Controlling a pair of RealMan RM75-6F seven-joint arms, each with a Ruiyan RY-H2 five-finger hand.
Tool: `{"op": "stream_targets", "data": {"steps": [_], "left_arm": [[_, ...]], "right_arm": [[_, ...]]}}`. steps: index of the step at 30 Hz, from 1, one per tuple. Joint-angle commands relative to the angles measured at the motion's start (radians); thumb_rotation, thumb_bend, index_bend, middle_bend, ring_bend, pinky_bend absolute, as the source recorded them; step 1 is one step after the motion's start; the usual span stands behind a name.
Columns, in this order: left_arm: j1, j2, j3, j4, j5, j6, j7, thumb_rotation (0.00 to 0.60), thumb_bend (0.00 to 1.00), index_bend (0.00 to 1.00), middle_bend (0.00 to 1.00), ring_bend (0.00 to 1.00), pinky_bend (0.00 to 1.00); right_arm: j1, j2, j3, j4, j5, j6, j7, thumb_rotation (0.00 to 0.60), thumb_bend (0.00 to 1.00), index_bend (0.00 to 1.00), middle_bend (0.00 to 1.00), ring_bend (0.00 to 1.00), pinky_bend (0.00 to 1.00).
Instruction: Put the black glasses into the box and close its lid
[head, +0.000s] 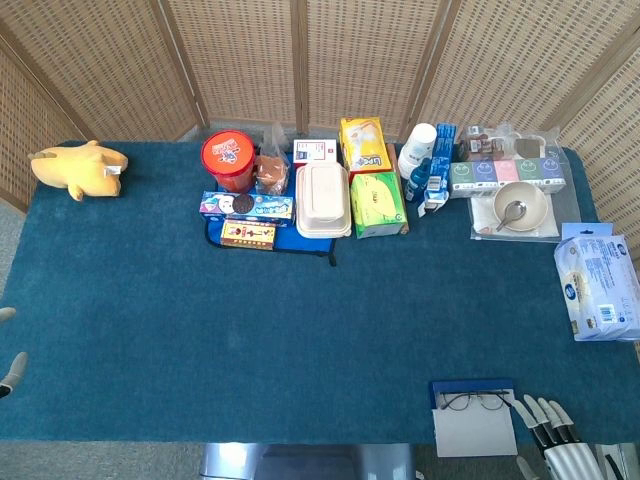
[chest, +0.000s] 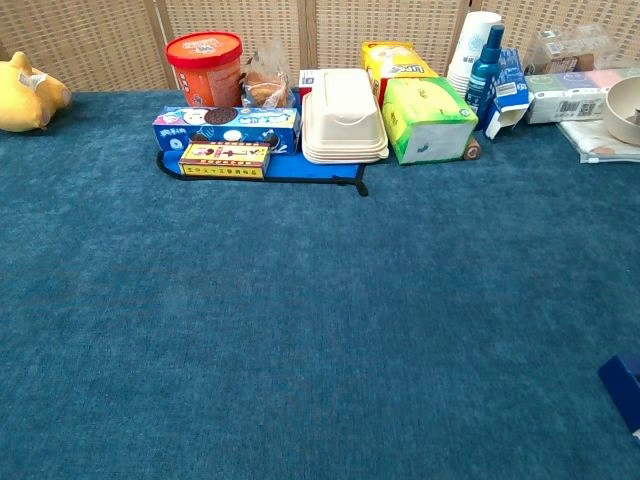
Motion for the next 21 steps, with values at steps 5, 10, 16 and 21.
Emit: {"op": "stream_targets", "data": {"steps": [5,10,16,21], "left_arm": [[0.011,0.009,0.005,-0.018,0.017,0.020,0.012,0.600,0.30,0.27,0.34,0.22,0.27],[0.018,0.015,0.006,-0.026,0.022,0.030,0.016,0.600,0.30,0.27,0.34,0.22,0.27],[0.024,0.016,0.010,-0.028,0.025,0.035,0.015,0.600,0.30,0.27,0.34,0.22,0.27],[0.026,0.011,0.012,-0.024,0.027,0.035,0.014,0.600,0.30,0.27,0.34,0.22,0.27]], "right_arm": [[-0.004,-0.014,0.003,0.007,0.004,-0.005,0.015,0.535,0.35,0.00,0.00,0.00,0.11],[-0.005,-0.022,0.005,0.012,0.007,-0.008,0.023,0.540,0.35,0.00,0.00,0.00,0.11],[-0.012,-0.022,0.007,0.019,0.010,-0.018,0.030,0.546,0.35,0.00,0.00,0.00,0.11],[-0.019,-0.021,0.009,0.021,0.013,-0.022,0.031,0.551,0.35,0.00,0.00,0.00,0.11]]}}
